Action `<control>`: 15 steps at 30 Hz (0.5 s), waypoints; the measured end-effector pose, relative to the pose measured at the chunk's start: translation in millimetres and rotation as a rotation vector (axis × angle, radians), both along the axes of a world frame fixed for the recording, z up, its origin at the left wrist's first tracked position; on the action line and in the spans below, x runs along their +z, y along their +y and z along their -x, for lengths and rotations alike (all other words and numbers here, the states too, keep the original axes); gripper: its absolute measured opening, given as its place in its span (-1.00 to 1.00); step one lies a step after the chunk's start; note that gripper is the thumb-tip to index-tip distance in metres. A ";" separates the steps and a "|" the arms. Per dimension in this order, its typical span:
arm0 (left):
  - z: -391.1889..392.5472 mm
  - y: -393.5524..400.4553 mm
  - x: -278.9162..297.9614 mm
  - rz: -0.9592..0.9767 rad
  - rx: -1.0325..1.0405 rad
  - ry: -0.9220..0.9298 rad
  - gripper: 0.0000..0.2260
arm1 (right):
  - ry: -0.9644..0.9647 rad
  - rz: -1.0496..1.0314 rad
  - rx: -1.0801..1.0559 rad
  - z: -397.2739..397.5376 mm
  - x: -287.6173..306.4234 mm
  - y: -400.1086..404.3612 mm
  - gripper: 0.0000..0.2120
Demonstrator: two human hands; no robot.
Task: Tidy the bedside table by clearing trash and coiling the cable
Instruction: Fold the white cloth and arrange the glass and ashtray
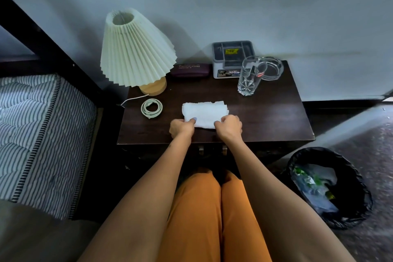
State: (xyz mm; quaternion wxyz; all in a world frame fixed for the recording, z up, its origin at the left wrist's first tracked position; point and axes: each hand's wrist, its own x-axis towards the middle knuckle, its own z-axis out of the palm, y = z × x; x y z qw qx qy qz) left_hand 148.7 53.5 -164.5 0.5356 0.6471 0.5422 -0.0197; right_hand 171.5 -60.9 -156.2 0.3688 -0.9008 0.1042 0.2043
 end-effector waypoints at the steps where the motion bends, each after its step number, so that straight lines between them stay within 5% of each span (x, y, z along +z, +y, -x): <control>1: -0.7 0.8 -1.1 0.018 0.027 -0.011 -0.70 | -0.010 -0.014 -0.033 1.1 0.6 0.1 -0.68; 6: 5.9 -1.9 7.6 0.187 0.152 -0.125 -0.80 | -0.058 -0.170 -0.222 10.6 14.8 -2.1 -0.73; 15: 30.2 -4.8 68.0 0.480 0.196 -0.388 -0.60 | -0.123 -0.355 -0.387 32.8 54.0 -4.3 -0.79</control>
